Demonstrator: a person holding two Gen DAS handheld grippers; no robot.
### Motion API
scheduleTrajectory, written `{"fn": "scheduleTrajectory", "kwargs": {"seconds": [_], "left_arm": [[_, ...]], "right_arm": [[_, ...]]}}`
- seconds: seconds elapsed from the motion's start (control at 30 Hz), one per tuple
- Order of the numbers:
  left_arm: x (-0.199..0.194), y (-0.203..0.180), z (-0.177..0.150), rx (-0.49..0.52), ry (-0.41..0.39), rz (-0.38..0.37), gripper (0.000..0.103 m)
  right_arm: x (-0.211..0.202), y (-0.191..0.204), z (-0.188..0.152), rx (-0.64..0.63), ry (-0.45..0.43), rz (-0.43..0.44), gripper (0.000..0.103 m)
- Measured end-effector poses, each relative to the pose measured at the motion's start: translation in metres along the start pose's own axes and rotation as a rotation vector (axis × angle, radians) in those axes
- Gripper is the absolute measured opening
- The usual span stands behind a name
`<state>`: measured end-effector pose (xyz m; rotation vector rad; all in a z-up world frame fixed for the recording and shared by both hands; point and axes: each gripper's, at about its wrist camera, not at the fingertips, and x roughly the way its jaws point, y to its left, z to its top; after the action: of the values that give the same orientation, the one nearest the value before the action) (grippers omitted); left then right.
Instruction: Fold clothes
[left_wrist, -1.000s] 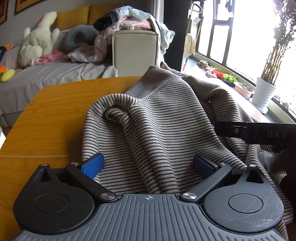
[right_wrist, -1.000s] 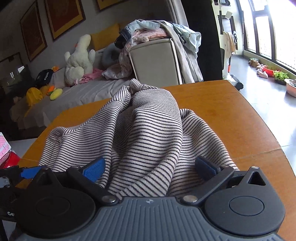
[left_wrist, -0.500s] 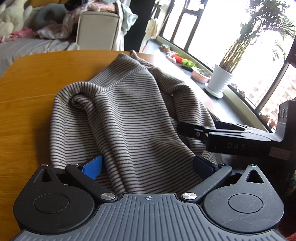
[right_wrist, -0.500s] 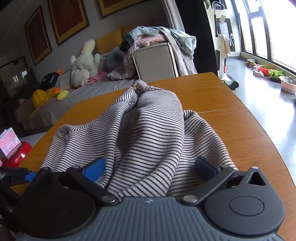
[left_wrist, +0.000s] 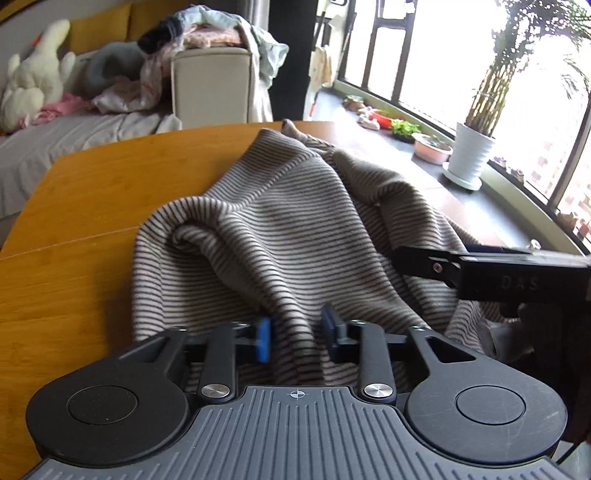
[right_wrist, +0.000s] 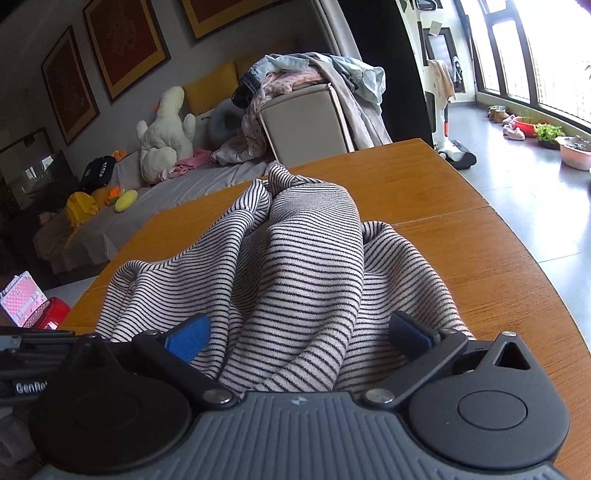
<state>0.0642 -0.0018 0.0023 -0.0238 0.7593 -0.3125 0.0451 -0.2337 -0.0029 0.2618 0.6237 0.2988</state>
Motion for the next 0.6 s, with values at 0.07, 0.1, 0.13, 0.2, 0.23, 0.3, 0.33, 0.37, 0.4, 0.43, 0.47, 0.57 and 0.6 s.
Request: {"fn": "scheduleTrajectory", "kwargs": {"seconds": [0.07, 0.1, 0.13, 0.2, 0.23, 0.3, 0.33, 0.37, 0.4, 0.43, 0.47, 0.57, 0.6], "left_arm": [[-0.007, 0.018, 0.017, -0.056, -0.024, -0.014, 0.013], [-0.012, 0.027, 0.025, -0.067, -0.058, 0.011, 0.013], [-0.018, 0.037, 0.035, -0.08, -0.1, 0.046, 0.012], [-0.026, 0.061, 0.053, -0.113, -0.167, 0.142, 0.012], [-0.028, 0.074, 0.062, -0.137, -0.189, 0.191, 0.012], [-0.025, 0.104, 0.073, -0.212, -0.179, 0.238, 0.013], [-0.02, 0.119, 0.077, -0.254, -0.156, 0.233, 0.015], [-0.016, 0.133, 0.079, -0.296, -0.133, 0.231, 0.019], [-0.014, 0.144, 0.079, -0.328, -0.116, 0.234, 0.018], [-0.013, 0.152, 0.078, -0.344, -0.105, 0.241, 0.021], [-0.013, 0.161, 0.077, -0.359, -0.095, 0.248, 0.031], [-0.024, 0.174, 0.071, -0.393, -0.101, 0.217, 0.062], [-0.029, 0.172, 0.069, -0.38, -0.112, 0.207, 0.065]], "right_arm": [[0.0, -0.001, 0.0, 0.006, -0.003, 0.003, 0.103], [0.0, -0.001, 0.0, 0.006, -0.002, 0.001, 0.103], [0.0, 0.0, 0.001, 0.005, 0.003, -0.002, 0.103], [0.002, 0.001, 0.005, 0.004, 0.023, -0.009, 0.103], [0.004, 0.002, 0.007, 0.0, 0.041, -0.013, 0.103], [0.008, 0.006, 0.015, -0.021, 0.092, -0.024, 0.103], [0.011, 0.008, 0.018, -0.04, 0.123, -0.029, 0.103], [0.014, 0.011, 0.021, -0.067, 0.16, -0.034, 0.103], [0.016, 0.013, 0.024, -0.1, 0.198, -0.037, 0.103], [0.019, 0.017, 0.026, -0.144, 0.233, -0.037, 0.103], [0.021, 0.02, 0.026, -0.191, 0.257, -0.038, 0.103], [0.023, 0.031, 0.02, -0.308, 0.281, -0.054, 0.103], [0.022, 0.035, 0.016, -0.334, 0.27, -0.063, 0.103]]}}
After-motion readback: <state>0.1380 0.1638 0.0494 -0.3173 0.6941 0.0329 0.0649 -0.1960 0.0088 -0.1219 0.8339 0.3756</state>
